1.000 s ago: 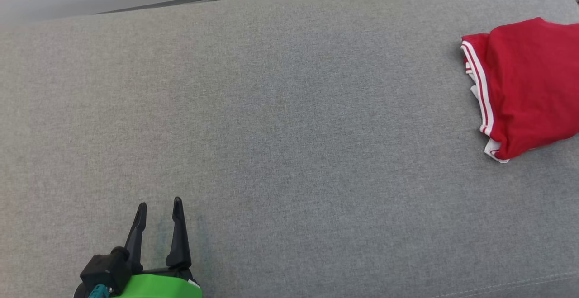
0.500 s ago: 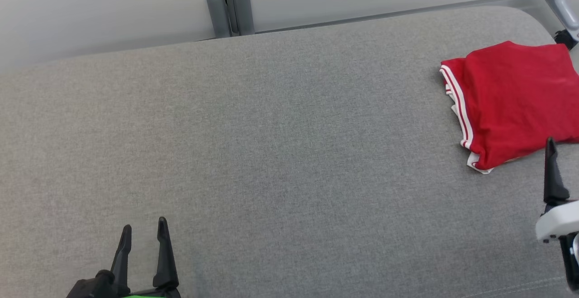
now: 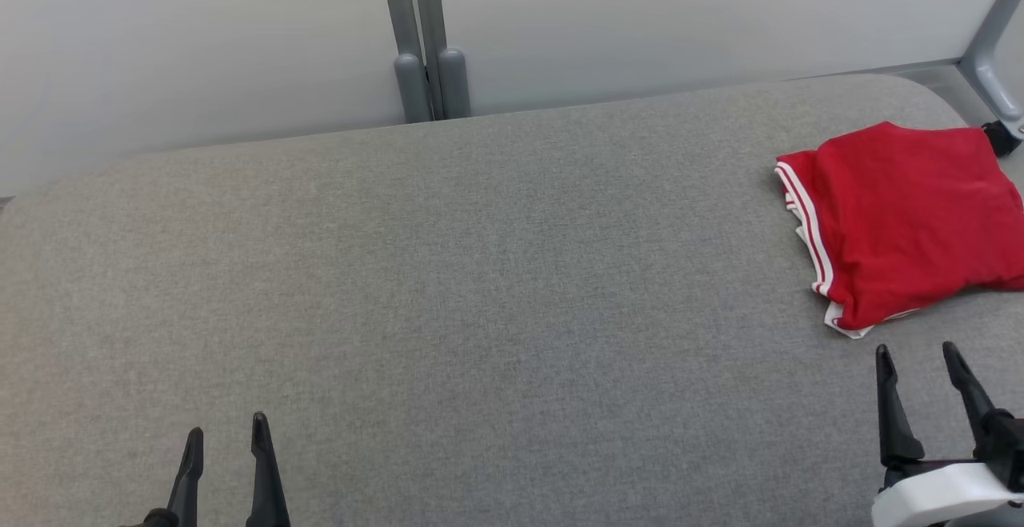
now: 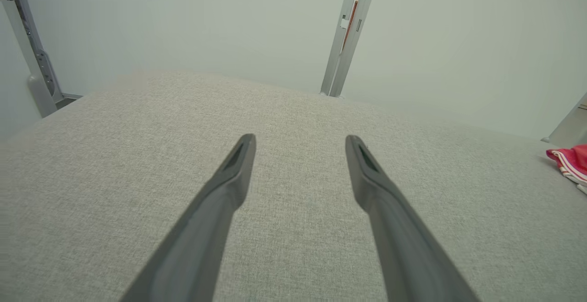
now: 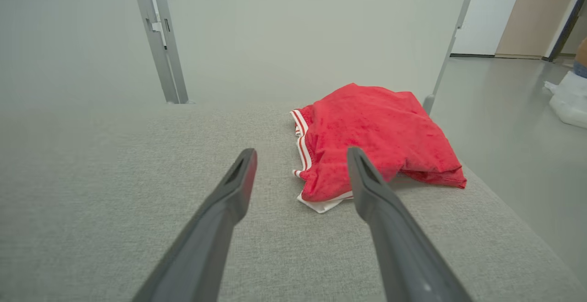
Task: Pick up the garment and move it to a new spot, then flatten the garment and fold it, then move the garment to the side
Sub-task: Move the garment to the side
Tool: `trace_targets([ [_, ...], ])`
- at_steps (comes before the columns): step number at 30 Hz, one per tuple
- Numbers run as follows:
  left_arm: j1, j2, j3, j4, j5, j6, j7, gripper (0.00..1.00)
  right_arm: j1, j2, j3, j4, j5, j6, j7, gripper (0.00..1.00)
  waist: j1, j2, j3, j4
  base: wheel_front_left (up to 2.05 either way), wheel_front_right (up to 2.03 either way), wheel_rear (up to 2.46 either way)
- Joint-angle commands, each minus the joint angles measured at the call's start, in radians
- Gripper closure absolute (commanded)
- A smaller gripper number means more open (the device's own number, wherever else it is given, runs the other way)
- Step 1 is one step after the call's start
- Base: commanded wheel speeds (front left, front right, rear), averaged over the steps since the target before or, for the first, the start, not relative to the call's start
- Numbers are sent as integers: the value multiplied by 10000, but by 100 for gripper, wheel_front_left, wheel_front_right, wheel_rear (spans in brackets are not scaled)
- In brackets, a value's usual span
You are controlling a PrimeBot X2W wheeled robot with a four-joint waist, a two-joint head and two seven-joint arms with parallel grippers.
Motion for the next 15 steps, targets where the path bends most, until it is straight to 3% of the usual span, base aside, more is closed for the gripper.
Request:
trace_targets([
  [1,104,30,32,59,72,-55,4,0,111,15,57,-60,53,-14,-22,0,0,0,-84,99,0,0,0],
  [11,-72,30,125,359,128,-269,4,0,140,249,354,-195,86,-13,-22,0,0,0,-97,184,0,0,0],
  [15,-158,30,-62,504,98,-588,4,0,163,256,337,-212,118,-14,-22,0,0,0,-52,238,0,0,0],
])
